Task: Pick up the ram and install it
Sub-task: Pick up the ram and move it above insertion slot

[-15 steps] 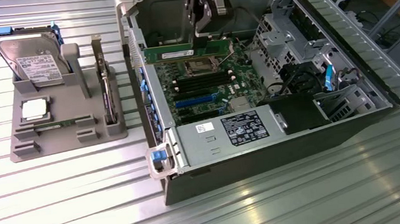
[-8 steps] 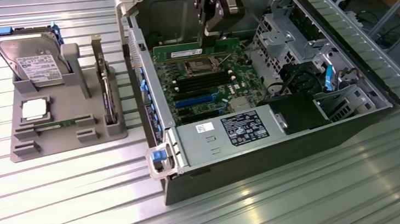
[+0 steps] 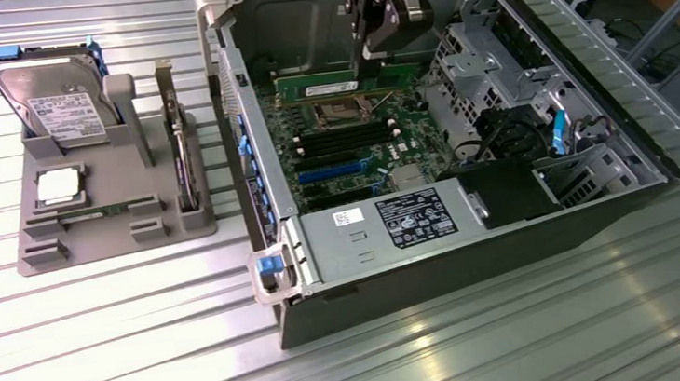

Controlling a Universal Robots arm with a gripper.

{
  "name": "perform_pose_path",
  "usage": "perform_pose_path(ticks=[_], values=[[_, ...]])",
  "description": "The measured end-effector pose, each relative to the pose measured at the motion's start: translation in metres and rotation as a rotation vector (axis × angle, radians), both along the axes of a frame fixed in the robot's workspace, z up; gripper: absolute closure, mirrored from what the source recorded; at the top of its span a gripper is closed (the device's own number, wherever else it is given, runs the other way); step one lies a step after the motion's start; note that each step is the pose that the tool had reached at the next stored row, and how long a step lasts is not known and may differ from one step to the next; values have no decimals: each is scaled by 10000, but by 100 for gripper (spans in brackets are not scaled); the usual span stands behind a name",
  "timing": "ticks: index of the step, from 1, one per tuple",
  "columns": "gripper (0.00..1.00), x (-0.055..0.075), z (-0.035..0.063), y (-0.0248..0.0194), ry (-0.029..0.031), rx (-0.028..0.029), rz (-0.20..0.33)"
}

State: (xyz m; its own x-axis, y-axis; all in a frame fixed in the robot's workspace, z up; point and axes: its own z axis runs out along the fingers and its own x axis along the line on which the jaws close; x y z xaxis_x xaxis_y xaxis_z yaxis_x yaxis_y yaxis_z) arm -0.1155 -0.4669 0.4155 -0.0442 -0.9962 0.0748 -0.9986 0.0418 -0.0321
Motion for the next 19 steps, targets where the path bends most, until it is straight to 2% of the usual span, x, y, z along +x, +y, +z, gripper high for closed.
perform_pose_path(ticks=[6, 12, 19], values=[[88, 76, 0, 0, 0, -11, 0], [88, 259, 0, 0, 1, -39, 1], [88, 353, 0, 0, 1, -53, 0]])
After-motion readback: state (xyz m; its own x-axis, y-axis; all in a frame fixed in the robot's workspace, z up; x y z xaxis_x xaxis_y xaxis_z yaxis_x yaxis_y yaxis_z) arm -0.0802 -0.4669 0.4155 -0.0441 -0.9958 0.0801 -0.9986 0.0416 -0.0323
